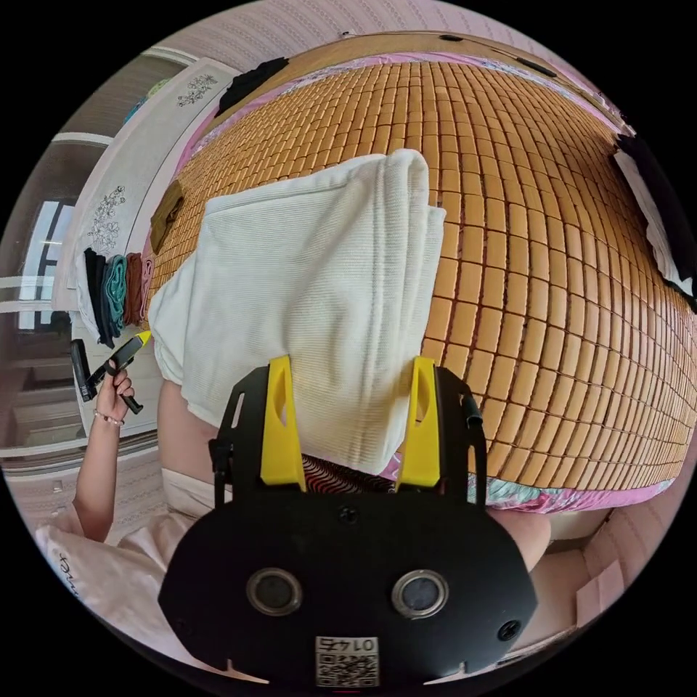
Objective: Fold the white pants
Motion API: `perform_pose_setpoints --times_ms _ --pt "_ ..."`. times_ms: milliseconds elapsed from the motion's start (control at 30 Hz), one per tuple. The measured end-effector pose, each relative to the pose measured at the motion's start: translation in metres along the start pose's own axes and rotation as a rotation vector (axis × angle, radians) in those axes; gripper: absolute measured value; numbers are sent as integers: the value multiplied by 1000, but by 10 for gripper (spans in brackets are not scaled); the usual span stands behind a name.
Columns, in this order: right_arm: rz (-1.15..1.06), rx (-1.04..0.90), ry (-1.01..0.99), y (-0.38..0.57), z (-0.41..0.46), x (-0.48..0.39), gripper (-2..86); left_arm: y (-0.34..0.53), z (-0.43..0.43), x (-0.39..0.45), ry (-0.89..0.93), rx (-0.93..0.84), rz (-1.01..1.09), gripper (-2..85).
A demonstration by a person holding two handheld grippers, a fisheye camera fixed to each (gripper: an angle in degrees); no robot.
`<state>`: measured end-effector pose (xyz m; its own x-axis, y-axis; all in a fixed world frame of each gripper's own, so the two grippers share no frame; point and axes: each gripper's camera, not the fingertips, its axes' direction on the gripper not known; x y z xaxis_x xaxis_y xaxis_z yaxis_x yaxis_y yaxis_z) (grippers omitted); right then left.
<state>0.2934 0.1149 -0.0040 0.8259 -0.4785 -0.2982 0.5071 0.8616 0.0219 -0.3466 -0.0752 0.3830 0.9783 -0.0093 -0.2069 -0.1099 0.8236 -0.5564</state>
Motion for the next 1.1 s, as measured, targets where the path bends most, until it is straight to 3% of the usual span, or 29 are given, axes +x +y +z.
perform_pose_setpoints --times_ms 200,400,567,733,800,900,967,1033,1100 --pt "-137 32 40 6 -31 -21 66 -18 5 12 -160 -124 70 109" --pt "-179 274 -99 26 -121 -17 58 -14 -45 9 -85 -75 190 49" --pt "-216 563 41 52 -241 -16 55 -36 -140 18 78 225 239 41" --pt "-113 828 402 117 -347 8 63 -34 -237 -3 101 518 258 43" --pt "-48 818 510 143 -347 24 63 -16 -255 -27 29 574 268 51" --pt "164 856 659 202 -309 55 10 21 -242 -88 -20 489 183 65" --pt "317 756 630 231 -266 84 -1 61 -204 -140 -100 352 37 57" --pt "462 535 495 260 -197 114 -6 92 -178 -180 -155 228 -114 51" --pt "522 421 435 274 -154 117 -7 121 -167 -214 -71 186 -251 50"
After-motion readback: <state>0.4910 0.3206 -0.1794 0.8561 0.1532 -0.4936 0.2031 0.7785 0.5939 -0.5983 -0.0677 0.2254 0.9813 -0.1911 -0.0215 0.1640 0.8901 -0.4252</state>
